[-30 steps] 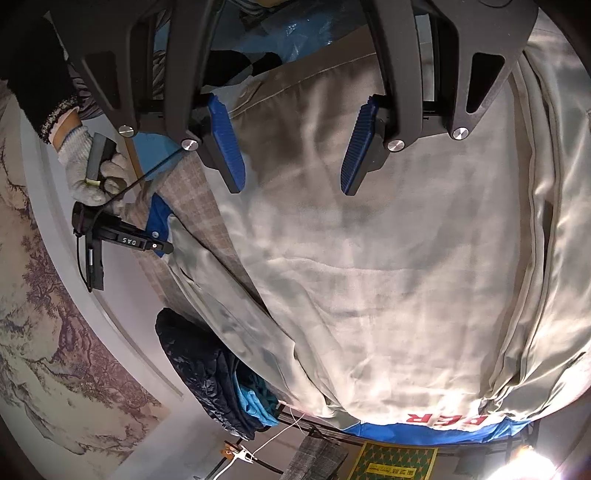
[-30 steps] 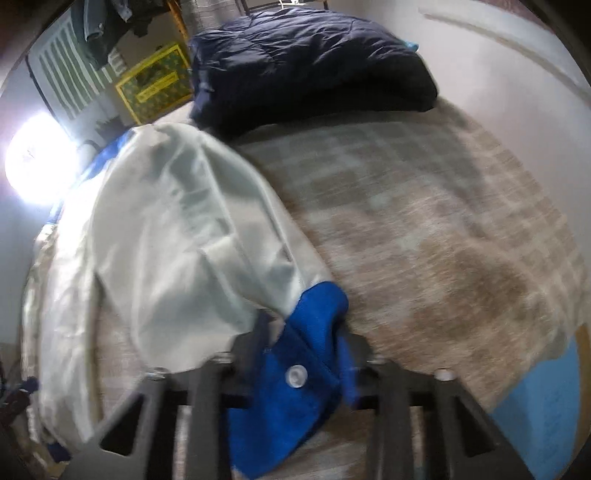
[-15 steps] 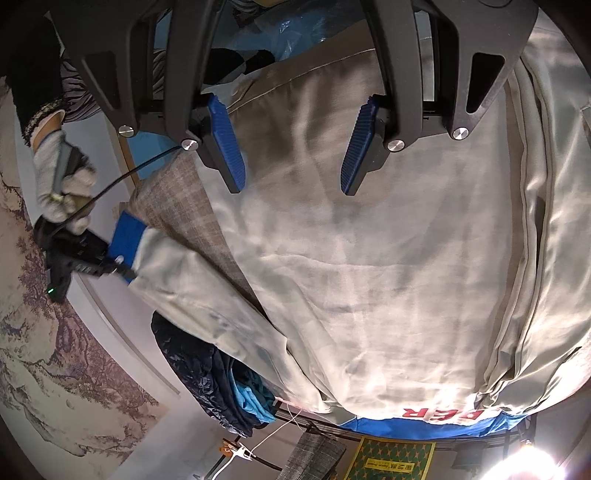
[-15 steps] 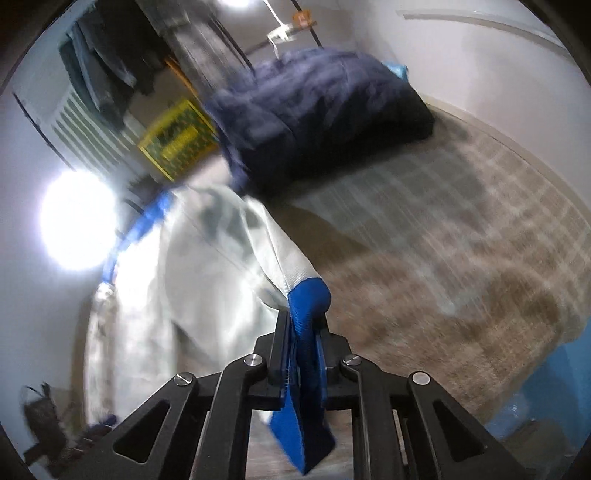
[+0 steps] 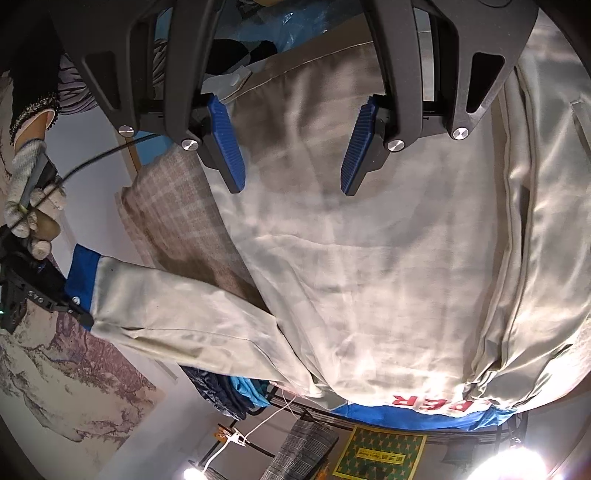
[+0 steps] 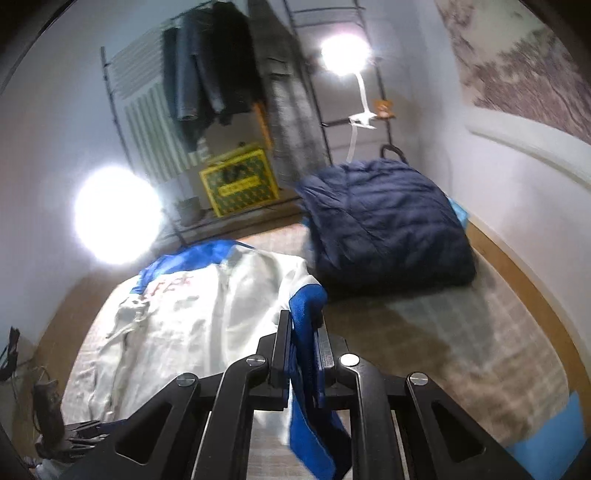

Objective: Fold large clothes
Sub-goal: 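Lift the sleeve with the right gripper, lay it across the jacket back, release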

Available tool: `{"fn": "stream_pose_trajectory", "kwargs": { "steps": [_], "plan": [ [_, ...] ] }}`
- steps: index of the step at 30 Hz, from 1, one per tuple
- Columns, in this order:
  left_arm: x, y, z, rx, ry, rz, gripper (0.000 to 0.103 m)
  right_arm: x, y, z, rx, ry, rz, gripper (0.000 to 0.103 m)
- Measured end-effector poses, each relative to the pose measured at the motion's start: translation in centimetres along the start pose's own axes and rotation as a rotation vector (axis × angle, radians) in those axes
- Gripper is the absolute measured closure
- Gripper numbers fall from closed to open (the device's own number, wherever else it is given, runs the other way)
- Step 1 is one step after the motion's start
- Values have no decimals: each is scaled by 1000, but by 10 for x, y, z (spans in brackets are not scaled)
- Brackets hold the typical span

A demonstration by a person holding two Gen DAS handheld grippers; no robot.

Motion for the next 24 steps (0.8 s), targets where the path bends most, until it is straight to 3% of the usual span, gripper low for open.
{"fn": "stream_pose_trajectory", "kwargs": {
  "steps": [6,12,16,24],
  "plan": [
    [-8,13,10,0,32,-37,48,-4,4,56,-92,127,-30,95],
    [-19,28,32,-5,102,-79,48,21,-11,119,-200,276,23,95],
    [-26,37,52,-4,180,-103,48,58,-34,164,-276,411,121,95],
    [-34,36,74,-25,246,-116,48,172,-86,233,-383,695,400,95]
  ]
}}
Point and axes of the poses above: each gripper's, at about its wrist camera, not at the fingertips, and y roughly against the way its jaws point, z to its left, x to its underside, the point moved 4 cm from there along -y, roughly the way its jaws point, and after that the axes turned 9 degrees about -x, right-handed, at the moved point
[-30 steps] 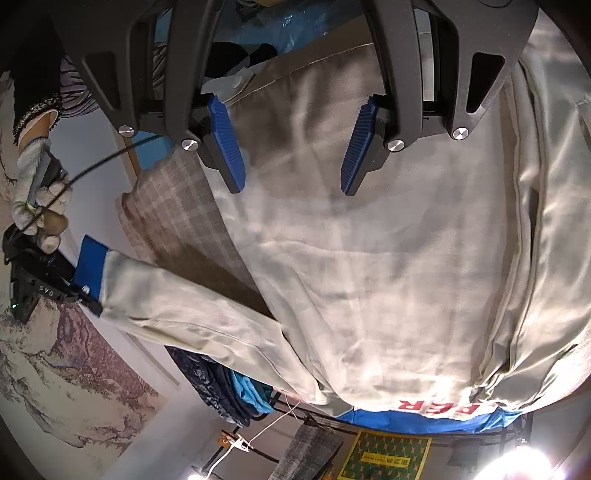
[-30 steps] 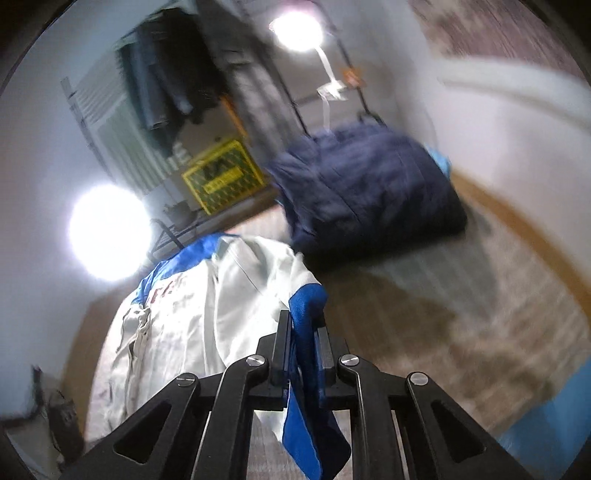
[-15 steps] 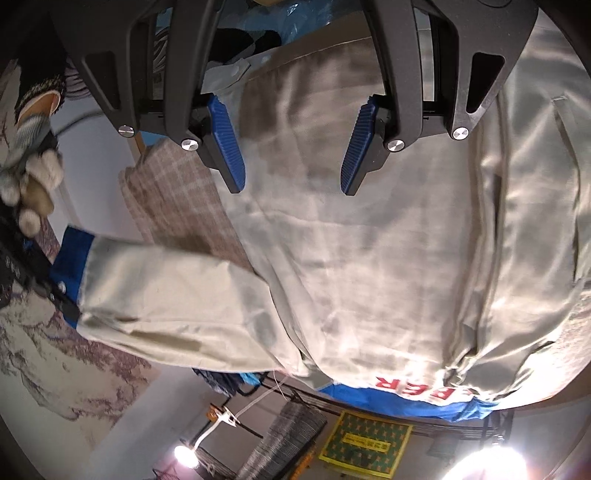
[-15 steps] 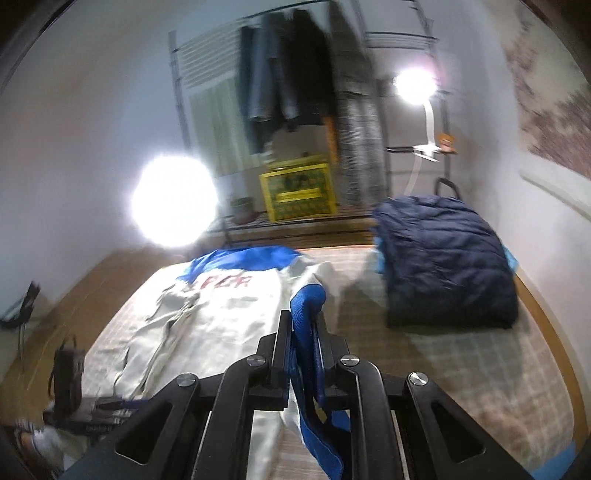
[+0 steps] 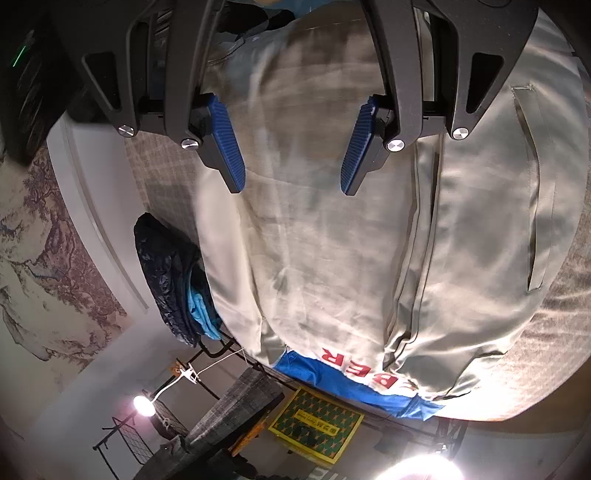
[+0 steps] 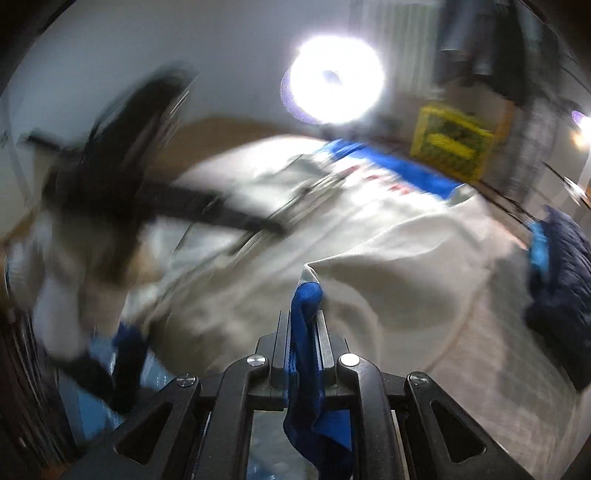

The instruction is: Fold large clothes

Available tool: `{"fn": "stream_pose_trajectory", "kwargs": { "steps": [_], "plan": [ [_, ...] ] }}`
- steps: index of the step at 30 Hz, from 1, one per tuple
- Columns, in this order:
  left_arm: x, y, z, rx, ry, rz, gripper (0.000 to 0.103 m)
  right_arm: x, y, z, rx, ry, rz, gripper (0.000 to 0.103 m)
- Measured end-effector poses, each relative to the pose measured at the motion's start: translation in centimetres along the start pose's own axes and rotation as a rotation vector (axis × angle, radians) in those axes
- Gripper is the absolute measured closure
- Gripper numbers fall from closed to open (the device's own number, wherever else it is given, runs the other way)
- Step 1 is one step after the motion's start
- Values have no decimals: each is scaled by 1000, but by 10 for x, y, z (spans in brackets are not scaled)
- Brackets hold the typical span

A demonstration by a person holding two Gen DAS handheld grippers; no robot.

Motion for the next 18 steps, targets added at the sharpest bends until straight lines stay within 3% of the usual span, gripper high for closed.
{"fn": "stream_pose_trajectory", "kwargs": {
  "steps": [4,8,9,11,14,18],
  "plan": [
    [1,-9,5,-14,11,22,48,23,-38,34,-52,122,127,95],
    [2,-14,9,-25,14,42,48,34,-47,36,-73,136,165,90],
    [3,-15,10,-28,14,46,48,34,-44,33,-101,121,162,76],
    [8,-18,12,-25,19,67,48,34,-31,24,-151,80,147,65],
    [21,-22,12,9,33,130,48,33,-5,-2,-237,-11,86,63],
    [45,-25,12,63,67,212,48,31,29,-63,-270,-201,-46,57]
  ]
}}
Point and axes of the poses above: each gripper's, at about its wrist camera, not at the fingertips, and y roughly against the way its jaws point, z to its left, x to its underside, the point moved 4 cm from there along -y, roughly the way its jaws point, and after that the axes turned 9 degrees about -x, right-handed, at the moved point
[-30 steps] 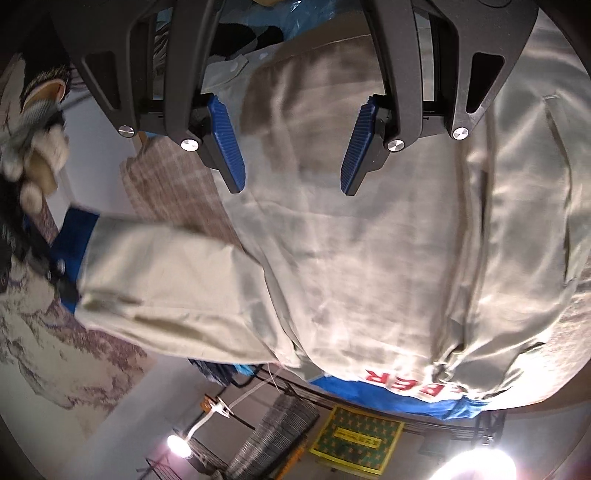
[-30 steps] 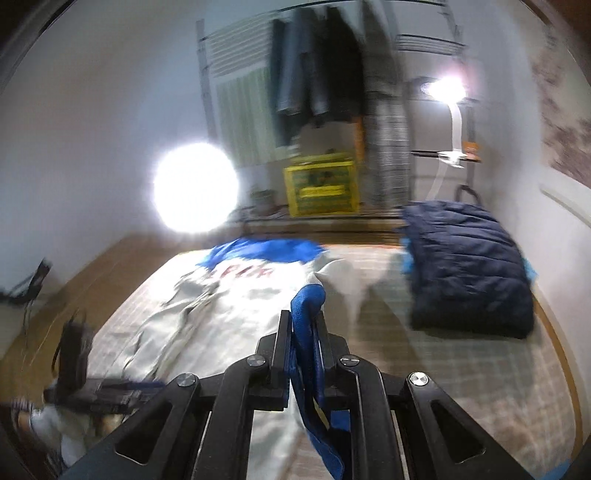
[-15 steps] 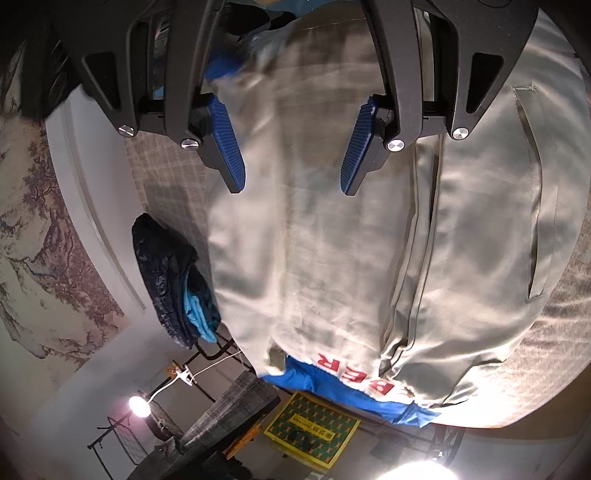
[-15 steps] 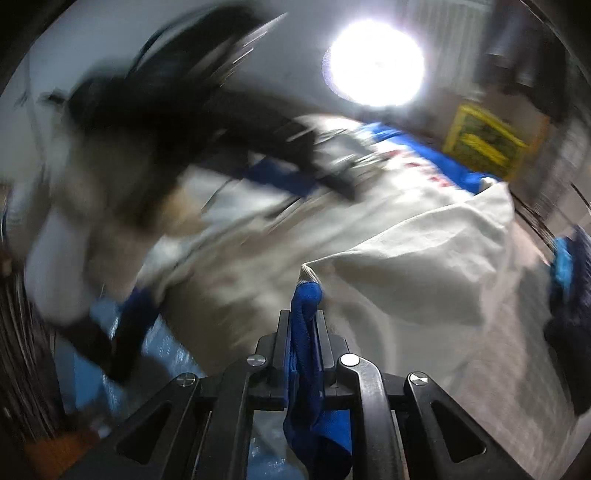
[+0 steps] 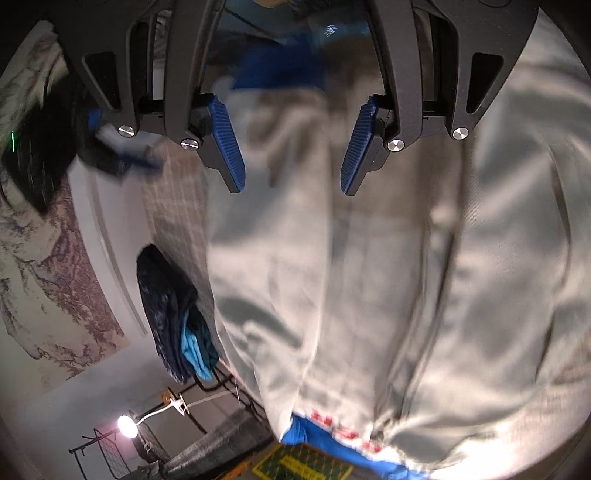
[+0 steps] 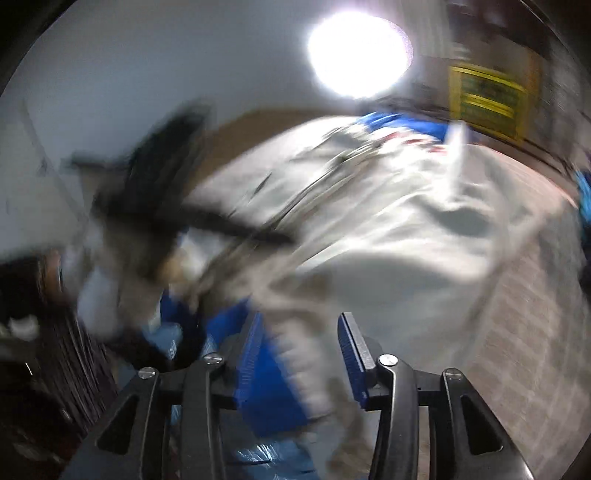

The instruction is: Fold large clothes

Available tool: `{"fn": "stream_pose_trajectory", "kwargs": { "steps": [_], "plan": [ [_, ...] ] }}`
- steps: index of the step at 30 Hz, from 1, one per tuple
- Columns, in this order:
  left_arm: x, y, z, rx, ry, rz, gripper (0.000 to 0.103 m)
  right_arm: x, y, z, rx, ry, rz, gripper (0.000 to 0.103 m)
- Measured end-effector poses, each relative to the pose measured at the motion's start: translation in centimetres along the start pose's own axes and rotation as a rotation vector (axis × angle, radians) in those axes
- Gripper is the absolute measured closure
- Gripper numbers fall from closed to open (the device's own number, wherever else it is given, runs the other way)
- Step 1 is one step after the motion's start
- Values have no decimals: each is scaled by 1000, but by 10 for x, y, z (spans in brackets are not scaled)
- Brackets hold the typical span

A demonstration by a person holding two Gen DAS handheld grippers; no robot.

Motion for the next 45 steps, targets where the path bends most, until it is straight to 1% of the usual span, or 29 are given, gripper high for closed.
{"fn": "stream_pose_trajectory", "kwargs": {
  "steps": [2,4,6,8,9,12,14,16,18,19,21,23,24,25,26,27,28,29,32,33,35,37,38,39,40,41,43,44,45],
  "plan": [
    [10,-4,0,3,3,28,48,-9,18,-36,36,-116,-75,57],
    [17,-9,-3,-18,-11,49,48,-15,31,-67,59,-207,-131,55],
    [19,-12,-4,-62,-28,42,48,-22,39,-106,129,-306,-174,53],
    [19,-14,-3,-68,-28,41,48,-29,42,-141,201,-391,-199,52],
    [19,-16,-3,-58,-22,47,48,-32,41,-161,212,-445,-213,52],
    [20,-23,-5,-44,-28,64,48,-40,33,-201,181,-575,-256,52],
    [22,-29,-6,-38,-42,82,55,-50,28,-222,171,-626,-271,52],
    [25,-35,-7,-45,-58,100,78,-57,18,-241,205,-649,-266,52],
    [26,-37,-8,-53,-78,99,84,-64,9,-259,207,-675,-260,52],
    [26,-38,-8,-51,-86,100,87,-67,1,-269,189,-691,-257,52],
    [27,-38,-7,-47,-97,100,91,-74,-9,-281,166,-699,-240,50],
    [28,-38,-7,-45,-102,98,94,-81,-20,-292,181,-685,-229,51],
    [28,-38,-7,-41,-103,98,95,-83,-24,-295,179,-682,-230,56],
    [29,-37,-7,-39,-106,99,96,-86,-29,-298,165,-685,-234,66],
    [30,-36,-7,-37,-108,99,97,-90,-35,-301,137,-686,-243,84],
    [31,-34,-7,-33,-106,97,99,-93,-38,-301,136,-681,-244,90],
    [30,-33,-9,-30,-101,95,100,-97,-39,-299,160,-660,-239,98],
    [31,-30,-10,-24,-91,91,101,-103,-39,-296,192,-621,-229,102],
    [37,-19,-16,0,-88,78,101,-118,-29,-293,294,-548,-235,103],
    [40,-19,-19,-7,-105,75,101,-119,-25,-297,318,-555,-245,103],
    [45,-24,-20,-44,-147,81,101,-114,-30,-307,320,-583,-236,102],
    [48,-27,-15,-43,-139,106,101,-105,-42,-313,290,-605,-201,102],
    [48,-26,-14,-35,-130,108,101,-103,-47,-315,264,-614,-190,98],
    [47,-24,-16,-32,-128,109,101,-103,-49,-316,265,-615,-171,92],
    [46,-21,-17,-28,-130,104,101,-104,-49,-316,289,-606,-136,84],
    [45,-18,-19,-32,-136,92,101,-106,-46,-315,334,-585,-100,71],
    [44,-13,-19,-55,-160,61,101,-116,-31,-308,430,-510,-93,71],
    [44,-12,-19,-60,-167,57,101,-124,-19,-301,444,-468,-115,71],
    [45,-12,-18,-65,-171,57,101,-128,-14,-298,434,-455,-130,71]
  ]
}}
Point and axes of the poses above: each gripper's, at about its wrist camera, not at the fingertips, and y roughly against the way its jaws point, z to its left, x to its underside, the point moved 4 cm from there along -y, roughly the way its jaws point, and after that the axes turned 9 degrees about -x, right-handed, at the moved point
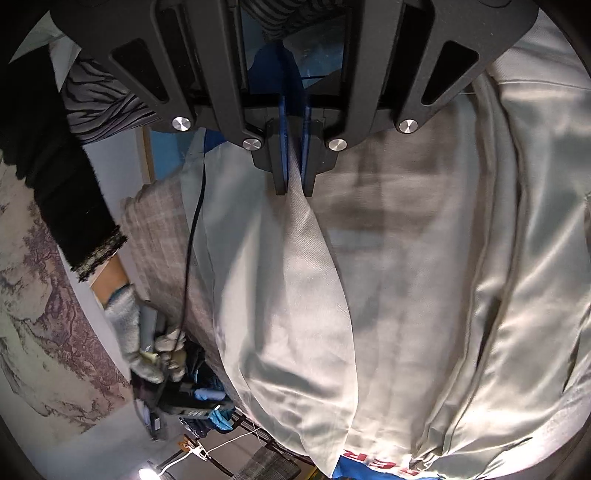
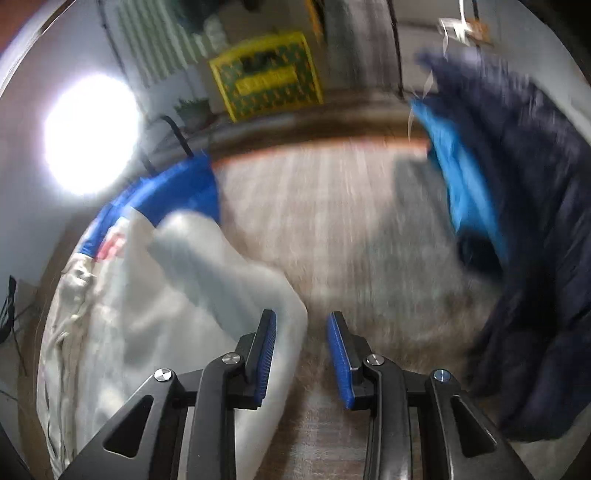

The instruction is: Fold large clothes

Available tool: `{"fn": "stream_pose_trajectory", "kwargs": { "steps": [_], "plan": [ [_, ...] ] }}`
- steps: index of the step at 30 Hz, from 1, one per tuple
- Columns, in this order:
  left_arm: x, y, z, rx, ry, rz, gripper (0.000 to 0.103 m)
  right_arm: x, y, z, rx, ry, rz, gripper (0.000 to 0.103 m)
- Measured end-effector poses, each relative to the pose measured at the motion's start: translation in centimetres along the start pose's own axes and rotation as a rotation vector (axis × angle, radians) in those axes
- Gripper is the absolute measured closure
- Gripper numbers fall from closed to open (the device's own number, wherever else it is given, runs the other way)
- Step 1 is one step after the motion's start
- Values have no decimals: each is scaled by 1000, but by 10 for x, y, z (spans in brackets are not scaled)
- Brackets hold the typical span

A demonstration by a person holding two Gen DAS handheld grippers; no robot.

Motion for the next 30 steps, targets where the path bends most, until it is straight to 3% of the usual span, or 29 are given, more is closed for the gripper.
{"fn": "stream_pose_trajectory", "kwargs": {
  "steps": [3,7,11,19,23,30],
  "plan": [
    [-1,0,2,-17,2,5,95,-6,17,8,-24,7,-34,70],
    [-2,7,5,-7,18,-15,61,3,33,19,-80,13,-33,70],
    [2,12,9,-17,25,-25,61,21,66,34,-187,-3,-26,69],
    [21,11,24,39,108,31,61,84,156,71,-367,6,-26,65],
    [29,15,25,80,126,30,61,139,193,90,-438,10,4,50],
    [36,9,20,153,154,60,63,253,177,106,-457,-60,191,51]
  ]
}}
Point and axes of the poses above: each gripper's, at about its wrist camera, not at the fingertips, and y roughly against the way its jaws point, z to its left, x to its underside, the point moved 4 cm from there along -y, roughly the way its jaws point, and after that the axes turned 9 degrees about -x, right-handed, at the moved point
